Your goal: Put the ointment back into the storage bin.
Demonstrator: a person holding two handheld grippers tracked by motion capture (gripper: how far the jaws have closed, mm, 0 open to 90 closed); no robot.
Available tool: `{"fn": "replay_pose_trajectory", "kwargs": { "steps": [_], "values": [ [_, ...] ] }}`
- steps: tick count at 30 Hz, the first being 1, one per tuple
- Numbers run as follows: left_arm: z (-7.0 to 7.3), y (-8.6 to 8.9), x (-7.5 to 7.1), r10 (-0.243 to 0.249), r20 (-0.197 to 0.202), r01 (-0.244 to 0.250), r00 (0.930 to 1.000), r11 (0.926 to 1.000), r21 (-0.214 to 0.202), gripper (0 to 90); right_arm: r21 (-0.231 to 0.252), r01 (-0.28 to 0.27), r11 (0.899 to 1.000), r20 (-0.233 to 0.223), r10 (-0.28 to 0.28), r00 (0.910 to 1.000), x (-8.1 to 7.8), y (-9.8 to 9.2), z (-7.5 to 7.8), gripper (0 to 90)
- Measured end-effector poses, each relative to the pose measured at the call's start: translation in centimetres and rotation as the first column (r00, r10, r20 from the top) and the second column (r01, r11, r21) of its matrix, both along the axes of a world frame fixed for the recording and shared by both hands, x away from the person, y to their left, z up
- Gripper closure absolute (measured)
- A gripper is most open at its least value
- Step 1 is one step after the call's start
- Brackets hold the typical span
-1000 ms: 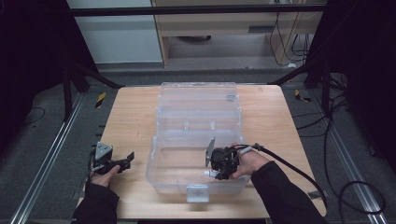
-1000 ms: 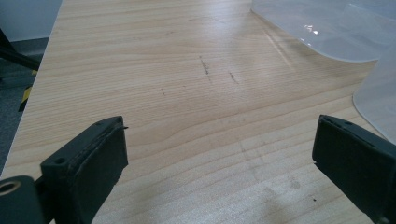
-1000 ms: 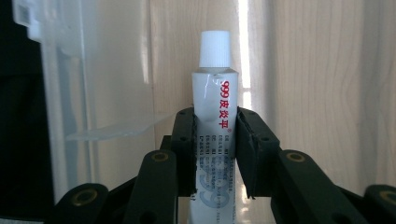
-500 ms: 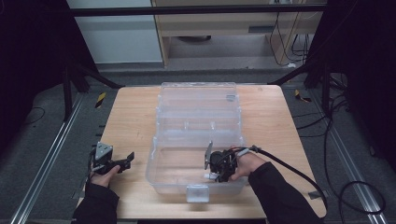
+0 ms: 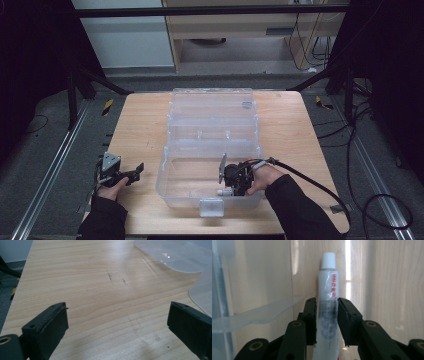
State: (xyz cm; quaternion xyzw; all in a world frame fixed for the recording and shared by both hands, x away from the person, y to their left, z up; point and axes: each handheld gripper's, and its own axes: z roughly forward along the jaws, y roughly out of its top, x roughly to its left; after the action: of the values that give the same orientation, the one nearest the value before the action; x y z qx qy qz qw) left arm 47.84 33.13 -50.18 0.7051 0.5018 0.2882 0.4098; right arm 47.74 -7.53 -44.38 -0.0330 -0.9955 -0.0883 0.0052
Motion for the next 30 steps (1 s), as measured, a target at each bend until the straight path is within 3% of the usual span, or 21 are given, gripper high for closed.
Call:
{"fn": "replay_pose_trajectory", "kwargs": {
  "steps": [2,6,11,13,14,15,16,19,22,25,26,27,28,29,30],
  "values": [
    [0.0,0.0,0.0,0.000,0.000,0.000,1.0000,1.0000,0.000,2.7,0.007,-0.013,1.000,0.002,0.013,0.9999,0.1,-0.1,0.1,68.9],
    [0.0,0.0,0.0,0.000,0.000,0.000,1.0000,1.0000,0.000,2.7,0.021,0.014,1.000,0.014,-0.014,0.9998,-0.1,-0.3,0.6,67.3],
    [0.0,0.0,0.0,0.000,0.000,0.000,1.0000,1.0000,0.000,2.7,0.104,0.047,0.993,0.040,-0.051,0.9979,0.0,-1.3,2.1,63.1],
    [0.0,0.0,0.0,0.000,0.001,0.000,1.0000,1.0000,0.001,2.7,0.142,0.069,0.987,0.058,-0.078,0.9953,-0.1,-1.8,2.8,60.8],
    [0.0,0.0,0.0,0.000,0.001,0.000,1.0000,1.0000,0.001,2.7,0.194,0.104,0.976,0.075,-0.120,0.9899,-0.2,-2.4,3.6,57.2],
    [0.0,0.0,0.0,0.000,0.000,0.000,1.0000,1.0000,0.001,2.7,0.194,0.104,0.976,0.075,-0.120,0.9899,-0.2,-2.4,3.6,57.2],
    [0.0,0.0,0.0,0.000,0.000,0.000,1.0000,1.0000,0.001,2.7,0.221,0.122,0.968,0.072,-0.141,0.9874,-0.2,-2.7,3.9,55.4],
    [0.0,0.0,0.0,0.001,0.000,-0.001,1.0000,1.0000,0.001,2.7,0.312,0.168,0.935,0.067,-0.198,0.9780,-0.2,-3.9,4.9,50.9],
    [0.0,0.0,0.0,0.001,0.000,-0.001,1.0000,1.0000,0.002,2.7,0.390,0.213,0.896,0.077,-0.262,0.9619,-0.3,-4.9,5.7,47.2],
    [0.0,0.0,0.0,0.001,0.000,-0.001,1.0000,1.0000,0.002,2.7,0.494,0.250,0.833,0.088,-0.334,0.9386,-0.5,-6.0,6.4,42.0],
    [0.0,0.0,0.0,0.002,0.001,-0.002,1.0000,1.0000,0.000,2.7,0.517,0.259,0.816,0.089,-0.352,0.9317,-0.6,-6.2,6.6,40.6],
    [0.0,0.0,0.0,0.002,0.000,-0.002,1.0000,1.0000,0.001,2.7,0.549,0.269,0.791,0.092,-0.377,0.9214,-0.6,-6.7,6.8,39.9],
    [0.0,0.0,0.0,0.002,0.000,-0.002,1.0000,1.0000,0.002,2.7,0.568,0.275,0.776,0.092,-0.391,0.9156,-0.7,-7.0,6.9,38.9],
    [0.0,0.0,0.0,0.002,0.000,-0.002,1.0000,1.0000,0.002,2.7,0.596,0.288,0.749,0.086,-0.417,0.9050,-0.8,-7.4,7.1,36.9],
    [0.0,0.0,0.0,0.002,0.001,-0.002,1.0000,1.0000,0.000,2.7,0.613,0.294,0.733,0.084,-0.431,0.8984,-0.9,-7.6,7.2,35.0]
  ]
}}
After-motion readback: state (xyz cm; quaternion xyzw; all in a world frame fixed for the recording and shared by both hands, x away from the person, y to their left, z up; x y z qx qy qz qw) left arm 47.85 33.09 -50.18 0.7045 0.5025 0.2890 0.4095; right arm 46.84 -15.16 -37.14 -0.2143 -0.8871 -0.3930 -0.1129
